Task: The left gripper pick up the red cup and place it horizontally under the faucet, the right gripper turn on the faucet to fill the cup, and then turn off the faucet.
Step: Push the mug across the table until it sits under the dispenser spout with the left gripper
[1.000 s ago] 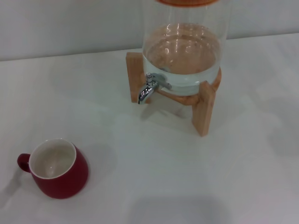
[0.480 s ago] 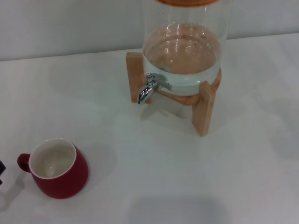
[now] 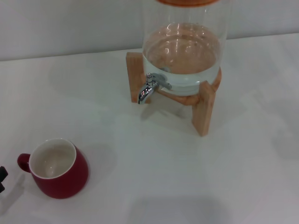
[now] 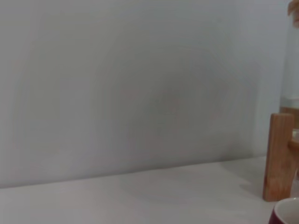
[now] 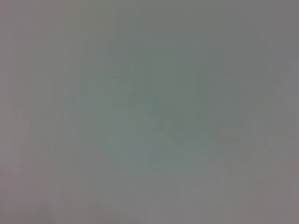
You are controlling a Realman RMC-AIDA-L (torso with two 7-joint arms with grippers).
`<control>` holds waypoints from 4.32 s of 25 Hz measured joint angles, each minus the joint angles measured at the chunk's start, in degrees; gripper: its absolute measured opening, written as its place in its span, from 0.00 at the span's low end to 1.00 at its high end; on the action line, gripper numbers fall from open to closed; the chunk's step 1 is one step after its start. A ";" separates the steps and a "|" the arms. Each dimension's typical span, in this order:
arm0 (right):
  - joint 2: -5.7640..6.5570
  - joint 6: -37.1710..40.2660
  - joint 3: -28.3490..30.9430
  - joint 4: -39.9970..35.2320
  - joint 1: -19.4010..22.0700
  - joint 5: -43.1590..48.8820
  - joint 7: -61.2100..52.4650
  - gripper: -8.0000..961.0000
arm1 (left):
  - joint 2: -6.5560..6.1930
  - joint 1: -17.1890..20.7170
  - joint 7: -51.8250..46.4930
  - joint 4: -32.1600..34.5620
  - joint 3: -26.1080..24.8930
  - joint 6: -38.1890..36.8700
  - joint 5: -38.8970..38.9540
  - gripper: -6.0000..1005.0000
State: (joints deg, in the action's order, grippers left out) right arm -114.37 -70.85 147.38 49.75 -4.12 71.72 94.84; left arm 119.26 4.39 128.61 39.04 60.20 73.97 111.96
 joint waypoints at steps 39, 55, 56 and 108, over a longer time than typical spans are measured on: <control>-0.24 -1.19 1.28 0.00 0.24 0.00 -0.01 0.75 | -0.08 -6.31 -0.46 -4.38 0.33 -6.89 -4.77 0.84; -0.32 -1.42 1.32 0.00 0.34 0.01 0.00 0.75 | -0.08 -7.55 -0.64 -4.31 0.36 -7.90 -5.22 0.83; -0.32 -1.42 1.32 0.00 0.34 0.00 0.00 0.75 | -0.08 -7.67 -0.64 -4.32 0.36 -8.02 -5.22 0.83; -0.32 -2.90 2.12 -0.44 1.40 -0.71 0.00 0.75 | 0.10 -8.50 -2.09 -4.05 0.44 -8.37 -8.76 0.26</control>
State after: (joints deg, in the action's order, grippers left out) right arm -114.69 -73.74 149.50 49.31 -2.72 71.01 94.83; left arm 119.36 -4.12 126.52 34.99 60.64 65.61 103.20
